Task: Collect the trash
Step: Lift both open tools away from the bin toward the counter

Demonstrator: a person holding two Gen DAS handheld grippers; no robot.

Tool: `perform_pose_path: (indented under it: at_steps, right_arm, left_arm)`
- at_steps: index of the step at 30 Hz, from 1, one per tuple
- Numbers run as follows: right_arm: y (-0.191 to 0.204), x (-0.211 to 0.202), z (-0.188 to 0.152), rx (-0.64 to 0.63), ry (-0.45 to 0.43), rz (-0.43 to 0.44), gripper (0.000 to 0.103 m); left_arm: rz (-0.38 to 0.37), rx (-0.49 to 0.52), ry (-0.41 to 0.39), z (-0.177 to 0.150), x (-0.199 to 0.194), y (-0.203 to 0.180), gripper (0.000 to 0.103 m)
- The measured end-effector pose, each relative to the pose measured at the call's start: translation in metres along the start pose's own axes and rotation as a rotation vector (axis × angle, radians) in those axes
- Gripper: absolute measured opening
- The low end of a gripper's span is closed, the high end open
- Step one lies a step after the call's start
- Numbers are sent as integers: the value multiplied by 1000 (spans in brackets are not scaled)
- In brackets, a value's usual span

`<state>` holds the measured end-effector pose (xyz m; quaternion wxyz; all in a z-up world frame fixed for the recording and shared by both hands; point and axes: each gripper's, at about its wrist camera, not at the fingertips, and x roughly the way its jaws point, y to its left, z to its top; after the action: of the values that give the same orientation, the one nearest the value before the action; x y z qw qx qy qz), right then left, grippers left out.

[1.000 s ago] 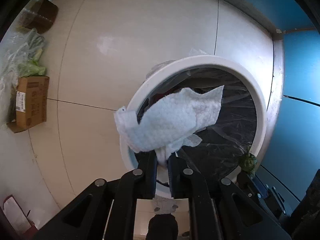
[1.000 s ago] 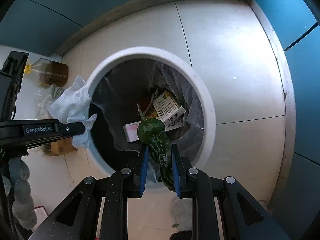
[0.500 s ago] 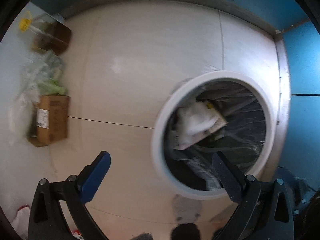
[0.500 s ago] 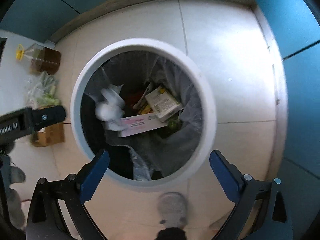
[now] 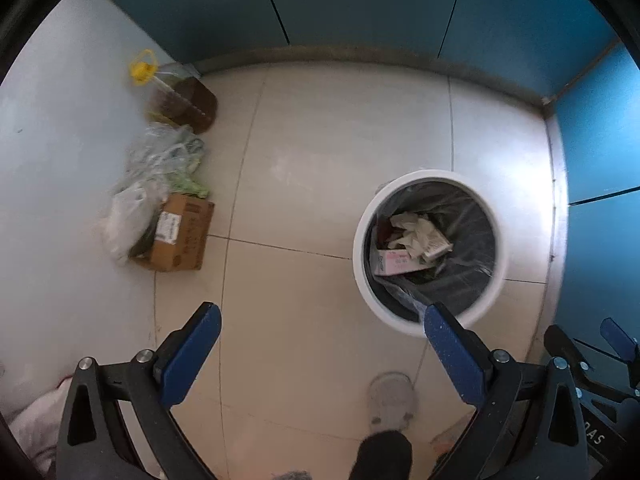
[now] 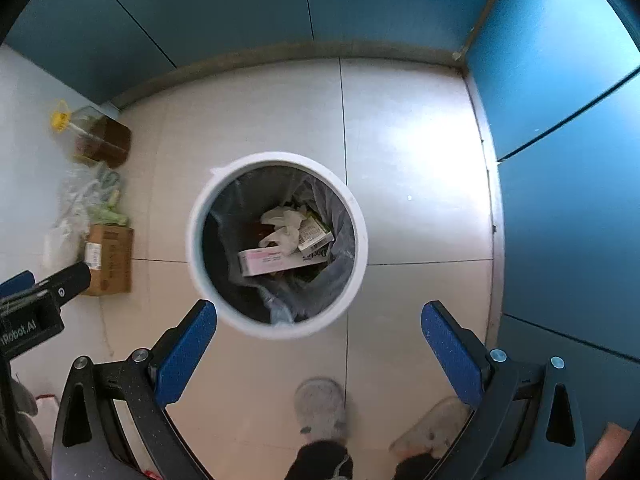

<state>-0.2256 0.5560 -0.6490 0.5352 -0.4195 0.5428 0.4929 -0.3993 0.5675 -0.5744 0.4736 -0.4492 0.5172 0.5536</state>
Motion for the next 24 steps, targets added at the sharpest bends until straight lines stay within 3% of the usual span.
perform_pose_path:
  at_steps: [12,15,18,22,24]
  right_arm:
    - [-23,-237,-68,-14,-104,47,103]
    - [-35,-292,-83,-8,-147,84,103]
    - [-53,-339,-96,23,-181,150,103]
    - [-114,-402,-117,154,-251,271,103]
    - [-156,-432,-132,235,-308,296,103]
  left_arm:
    - [-20,5,-97,-79,-213,1,103]
    - [-35,18,-116,-94,-256,-5,103]
    - [-2,54,-162,-104,-304,-17,103]
    - [27,110,-265,-118,-366,-52,103]
    - [5,151,-304,-126,-391,-81,103]
